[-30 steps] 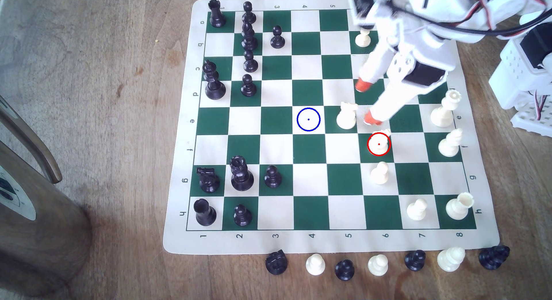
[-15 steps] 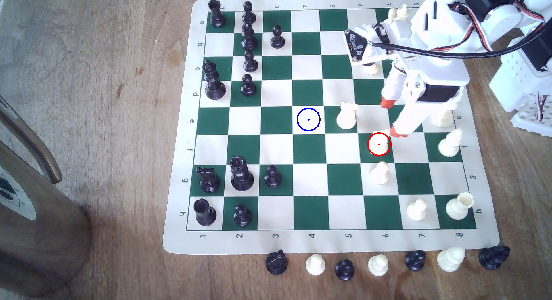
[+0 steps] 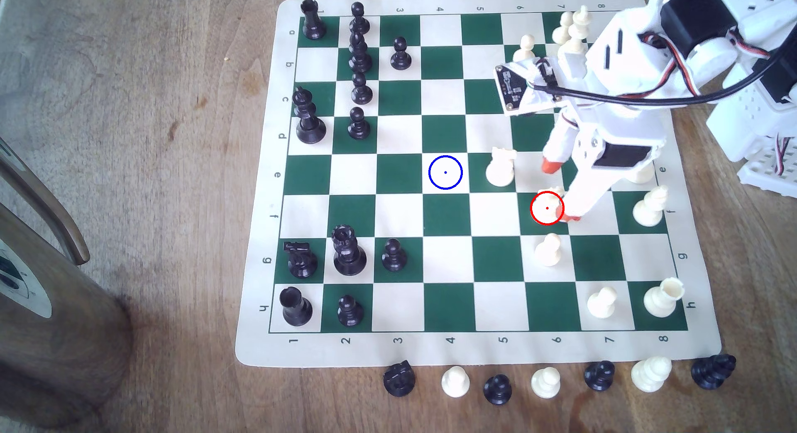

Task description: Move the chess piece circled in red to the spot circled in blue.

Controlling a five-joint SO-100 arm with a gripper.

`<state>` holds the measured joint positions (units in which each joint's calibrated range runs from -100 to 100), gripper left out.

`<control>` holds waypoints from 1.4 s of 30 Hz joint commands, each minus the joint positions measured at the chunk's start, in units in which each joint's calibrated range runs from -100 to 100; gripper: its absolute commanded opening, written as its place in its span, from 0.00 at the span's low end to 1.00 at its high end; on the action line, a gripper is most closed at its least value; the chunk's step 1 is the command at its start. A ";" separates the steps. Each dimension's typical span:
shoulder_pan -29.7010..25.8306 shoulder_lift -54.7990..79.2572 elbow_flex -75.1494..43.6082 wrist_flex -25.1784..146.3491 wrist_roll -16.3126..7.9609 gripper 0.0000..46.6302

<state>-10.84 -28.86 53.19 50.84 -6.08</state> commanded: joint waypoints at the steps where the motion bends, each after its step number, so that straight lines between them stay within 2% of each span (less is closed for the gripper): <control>1: -0.46 -2.46 0.94 -2.76 -0.20 0.40; 22: 0.24 0.85 5.74 -10.13 -0.20 0.34; 25: 0.40 0.85 5.74 -10.54 -0.20 0.28; 34: 0.24 0.85 6.56 -11.03 0.20 0.03; 42: 0.32 -0.42 5.65 -10.95 -0.10 0.00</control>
<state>-10.84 -27.69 60.51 40.00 -6.23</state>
